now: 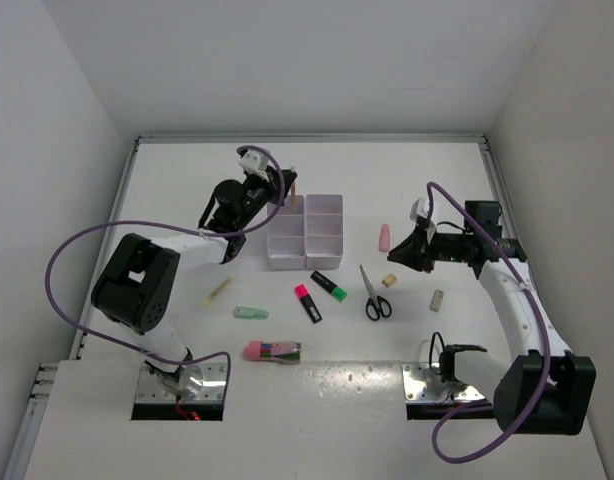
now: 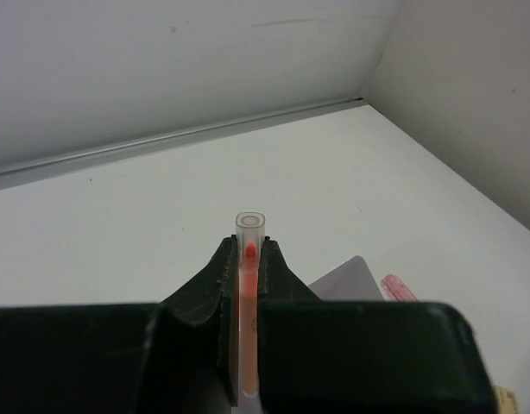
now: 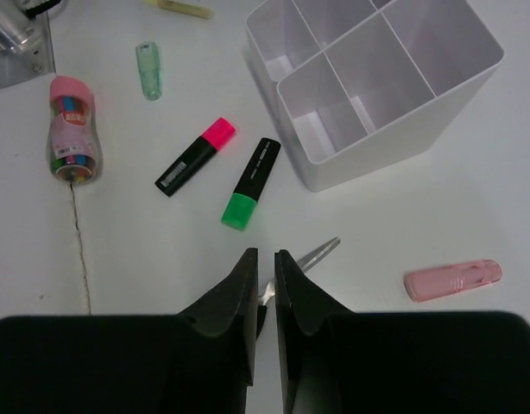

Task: Sort the stationery into containers
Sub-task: Place the pen in the storage box, then pick up the pen from the center of the board.

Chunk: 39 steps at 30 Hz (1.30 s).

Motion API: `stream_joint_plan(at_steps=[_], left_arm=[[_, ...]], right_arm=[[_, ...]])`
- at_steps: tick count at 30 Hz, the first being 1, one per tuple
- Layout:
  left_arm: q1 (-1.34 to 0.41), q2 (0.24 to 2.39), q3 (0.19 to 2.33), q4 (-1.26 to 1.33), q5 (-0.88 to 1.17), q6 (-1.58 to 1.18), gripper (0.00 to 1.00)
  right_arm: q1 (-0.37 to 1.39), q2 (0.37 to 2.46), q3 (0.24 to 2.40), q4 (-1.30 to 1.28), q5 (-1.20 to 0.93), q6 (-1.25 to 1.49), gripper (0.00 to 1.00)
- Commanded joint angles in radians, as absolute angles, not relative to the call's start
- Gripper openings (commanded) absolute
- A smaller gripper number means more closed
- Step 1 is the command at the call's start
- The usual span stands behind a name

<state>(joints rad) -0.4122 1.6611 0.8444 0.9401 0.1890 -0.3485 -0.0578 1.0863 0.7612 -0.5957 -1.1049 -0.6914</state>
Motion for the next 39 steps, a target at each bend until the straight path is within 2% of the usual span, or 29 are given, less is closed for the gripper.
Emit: stream_joint_plan(at_steps=[1, 4, 7, 10, 11, 13, 14, 15, 18, 20, 21, 23, 24, 25, 26, 27, 28, 29, 30, 31, 32, 34, 35, 36, 37, 39], left_arm=[[-0.437, 1.690, 0.830, 1.009, 0.158, -0.273, 0.00], [-0.448, 1.700, 0.819, 1.000, 0.128, -0.233, 0.01], [-0.457, 1.700, 0.799, 0.989, 0.114, -0.222, 0.06], [-0.466, 1.678, 0.788, 0.989, 0.089, -0.213, 0.21], [-0.466, 1.678, 0.788, 0.979, 0.089, -0.213, 0.30], [-0.466, 1.648, 0.788, 0.966, 0.080, -0.201, 0.36], [-0.475, 1.637, 0.788, 0.953, 0.068, -0.201, 0.48], [-0.476, 1.612, 0.788, 0.943, 0.067, -0.192, 0.54], [-0.476, 1.569, 0.798, 0.911, 0.055, -0.183, 0.61], [-0.476, 1.505, 0.798, 0.881, 0.032, -0.183, 0.59], [-0.486, 1.476, 0.798, 0.862, 0.012, -0.183, 0.51], [-0.495, 1.404, 0.868, 0.665, -0.132, -0.222, 0.16], [-0.521, 1.347, 0.917, 0.538, -0.215, -0.259, 0.00], [-0.522, 1.336, 0.980, 0.198, -0.297, -0.376, 0.00], [-0.522, 1.336, 1.103, 0.016, -0.389, -0.424, 0.00], [-0.531, 1.336, 1.156, -0.342, -0.403, -0.470, 0.04], [-0.531, 1.336, 1.157, -0.345, -0.388, -0.471, 0.04], [-0.544, 1.336, 1.157, -0.420, -0.370, -0.457, 0.26], [-0.545, 1.312, 1.137, -0.527, -0.353, -0.424, 0.45], [-0.555, 1.298, 1.108, -0.572, -0.342, -0.423, 0.74], [-0.555, 1.286, 1.095, -0.610, -0.342, -0.410, 0.79], [-0.555, 1.275, 1.095, -0.707, -0.359, -0.410, 0.81], [-0.555, 1.275, 1.085, -0.724, -0.359, -0.410, 0.81], [-0.555, 1.275, 1.072, -0.738, -0.359, -0.400, 0.80], [-0.555, 1.285, 1.063, -0.747, -0.336, -0.400, 0.79], [-0.555, 1.301, 1.051, -0.747, -0.321, -0.391, 0.72]], right_arm=[[-0.072, 1.086, 0.759, -0.591, -1.169, -0.749, 0.15], [-0.072, 1.086, 0.759, -0.600, -1.169, -0.758, 0.15], [-0.072, 1.086, 0.759, -0.609, -1.178, -0.758, 0.16], [-0.072, 1.086, 0.759, -0.609, -1.178, -0.767, 0.18], [-0.072, 1.086, 0.759, -0.609, -1.178, -0.767, 0.19], [-0.072, 1.086, 0.769, -0.618, -1.178, -0.767, 0.20], [-0.072, 1.086, 0.769, -0.618, -1.178, -0.767, 0.20], [-0.072, 1.086, 0.769, -0.618, -1.178, -0.767, 0.21], [-0.072, 1.086, 0.769, -0.627, -1.178, -0.767, 0.21], [-0.072, 1.086, 0.769, -0.627, -1.178, -0.767, 0.21], [-0.072, 1.086, 0.769, -0.627, -1.178, -0.767, 0.21], [-0.072, 1.086, 0.788, -0.627, -1.161, -0.740, 0.17], [-0.072, 1.086, 0.798, -0.627, -1.149, -0.711, 0.06], [-0.072, 1.104, 0.810, -0.611, -1.109, -0.671, 0.00], [-0.072, 1.133, 0.837, -0.594, -1.080, -0.547, 0.00], [-0.072, 1.176, 0.892, -0.572, -1.027, -0.425, 0.20], [-0.072, 1.205, 0.893, -0.572, -1.026, -0.423, 0.20], [-0.072, 1.235, 0.922, -0.618, -1.052, -0.457, 0.37], [-0.072, 1.265, 0.983, -0.750, -1.081, -0.510, 0.59], [-0.072, 1.314, 1.008, -0.812, -1.138, -0.625, 0.63], [-0.072, 1.331, 1.046, -0.874, -1.159, -0.696, 0.70], [-0.072, 1.357, 1.074, -1.041, -1.187, -0.898, 0.70], [-0.072, 1.358, 1.087, -1.070, -1.187, -0.934, 0.64], [-0.063, 1.371, 1.088, -1.087, -1.187, -0.952, 0.34], [-0.063, 1.385, 1.100, -1.088, -1.177, -0.953, 0.19], [-0.063, 1.385, 1.109, -1.097, -1.167, -0.962, 0.08]])
